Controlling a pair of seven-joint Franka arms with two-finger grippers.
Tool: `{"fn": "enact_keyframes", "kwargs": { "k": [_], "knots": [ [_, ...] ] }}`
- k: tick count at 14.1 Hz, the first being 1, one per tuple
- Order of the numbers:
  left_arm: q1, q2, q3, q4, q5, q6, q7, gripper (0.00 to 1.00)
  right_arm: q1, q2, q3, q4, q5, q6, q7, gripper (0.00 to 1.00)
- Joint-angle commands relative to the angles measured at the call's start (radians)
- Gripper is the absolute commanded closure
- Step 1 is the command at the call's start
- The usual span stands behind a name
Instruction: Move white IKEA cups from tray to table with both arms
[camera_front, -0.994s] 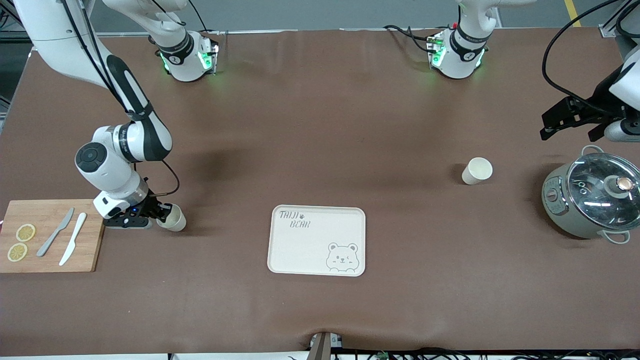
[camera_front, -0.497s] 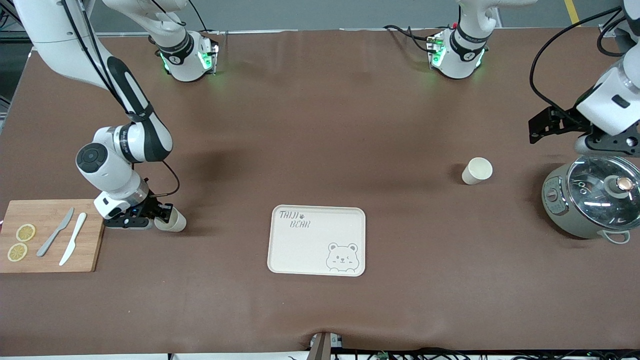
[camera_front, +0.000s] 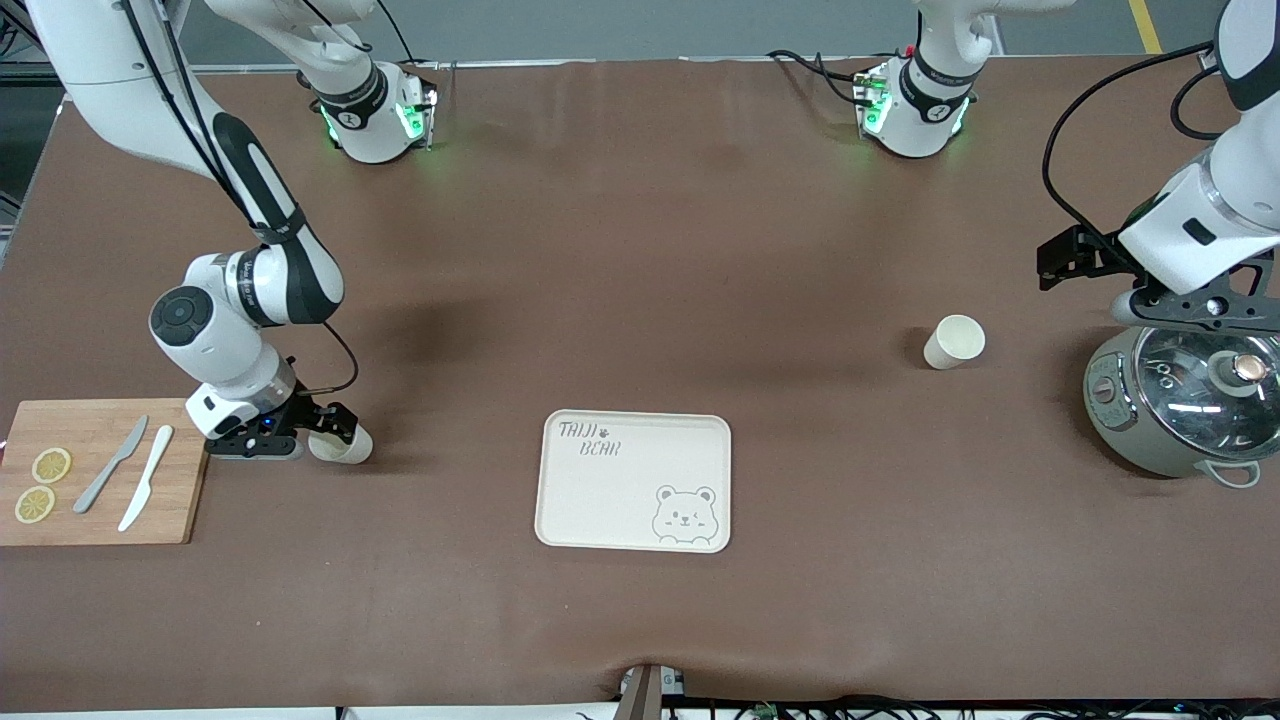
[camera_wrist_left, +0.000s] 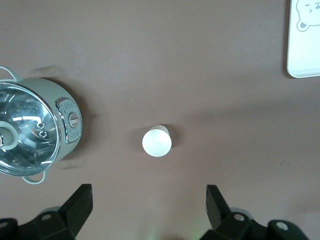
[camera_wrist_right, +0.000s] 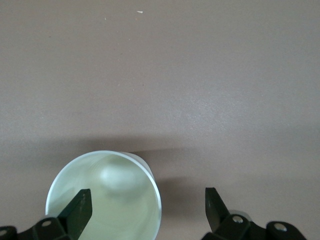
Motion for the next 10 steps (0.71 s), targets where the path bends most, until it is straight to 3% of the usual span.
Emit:
{"fn": "enact_keyframes", "kwargs": {
  "k": [1, 7, 10],
  "knots": [
    [-0.01, -0.002, 0.006, 0.015, 0.021, -0.018, 0.017, 0.0, -0.019, -0.088, 0.018, 0.031, 0.017, -0.168, -0.024, 0.0],
    [-0.005, -0.002, 0.006, 0.017, 0.004, -0.013, 0.006, 0.0, -0.012, -0.297, 0.021, 0.148, 0.017, -0.576, -0.02, 0.0],
    [-0.003, -0.002, 0.006, 0.018, -0.005, 0.0, 0.0, 0.0, -0.015, -0.363, 0.019, 0.269, 0.019, -0.775, -0.02, 0.0]
  ]
}}
